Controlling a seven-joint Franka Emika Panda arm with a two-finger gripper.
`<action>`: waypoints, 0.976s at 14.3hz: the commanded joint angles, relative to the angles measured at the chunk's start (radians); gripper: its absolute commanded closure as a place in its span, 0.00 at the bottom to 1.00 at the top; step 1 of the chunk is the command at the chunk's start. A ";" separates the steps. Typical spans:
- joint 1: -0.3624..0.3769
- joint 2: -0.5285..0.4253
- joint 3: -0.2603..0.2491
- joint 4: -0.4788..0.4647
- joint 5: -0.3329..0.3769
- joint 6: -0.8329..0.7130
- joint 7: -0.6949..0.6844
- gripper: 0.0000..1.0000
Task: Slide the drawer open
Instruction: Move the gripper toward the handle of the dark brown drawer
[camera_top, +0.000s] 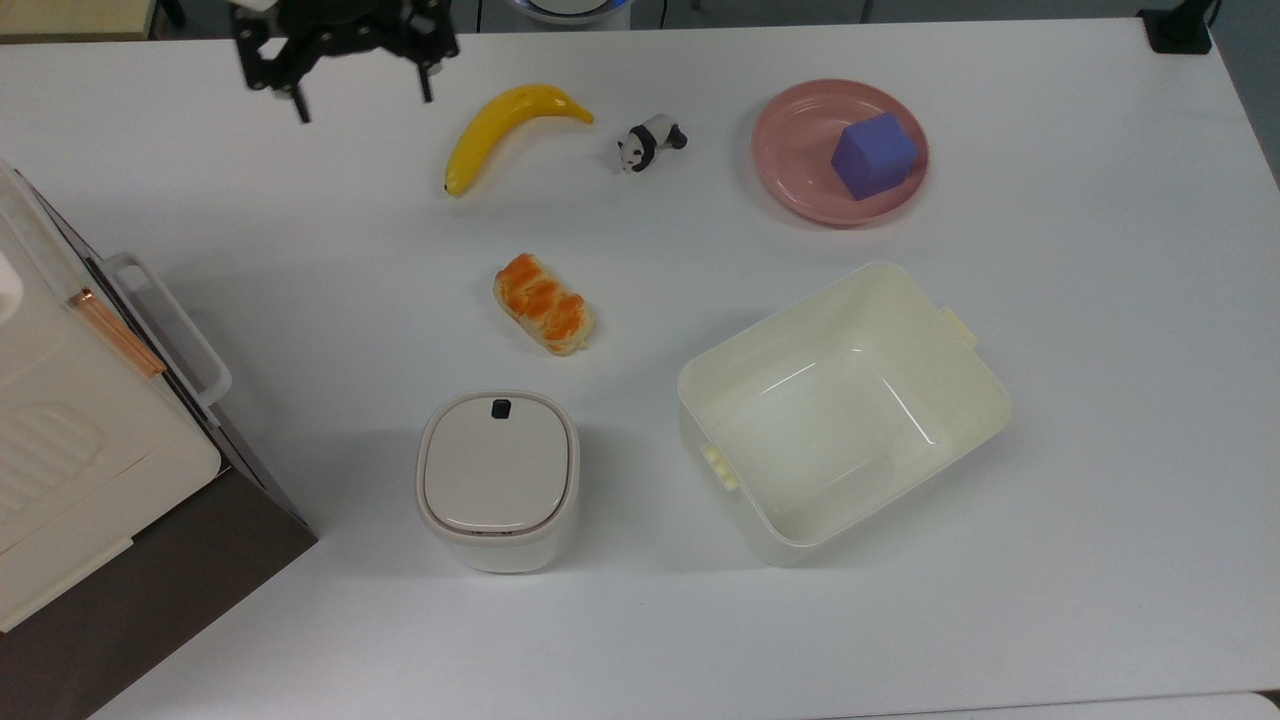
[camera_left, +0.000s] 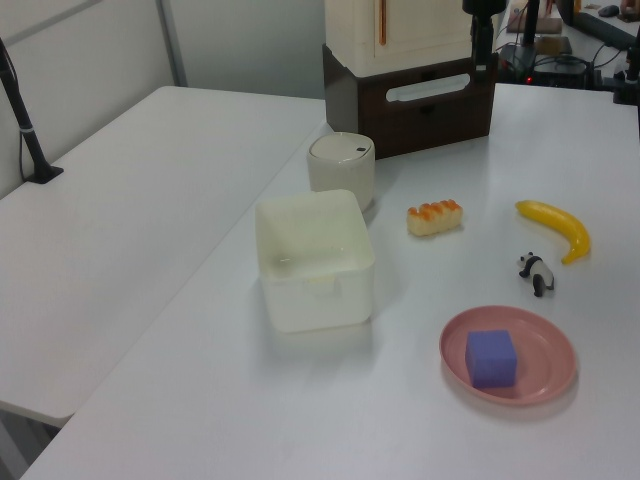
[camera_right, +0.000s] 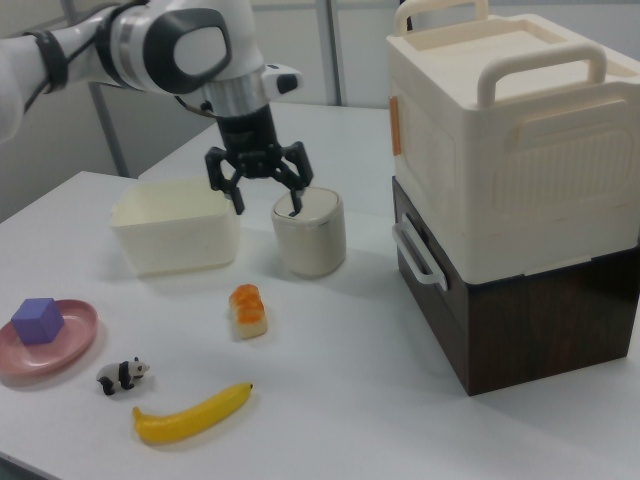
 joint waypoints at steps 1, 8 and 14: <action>-0.027 0.029 -0.001 -0.017 -0.047 0.097 -0.111 0.00; -0.080 0.117 -0.001 -0.083 -0.192 0.370 -0.197 0.00; -0.094 0.205 -0.001 -0.075 -0.288 0.540 -0.244 0.00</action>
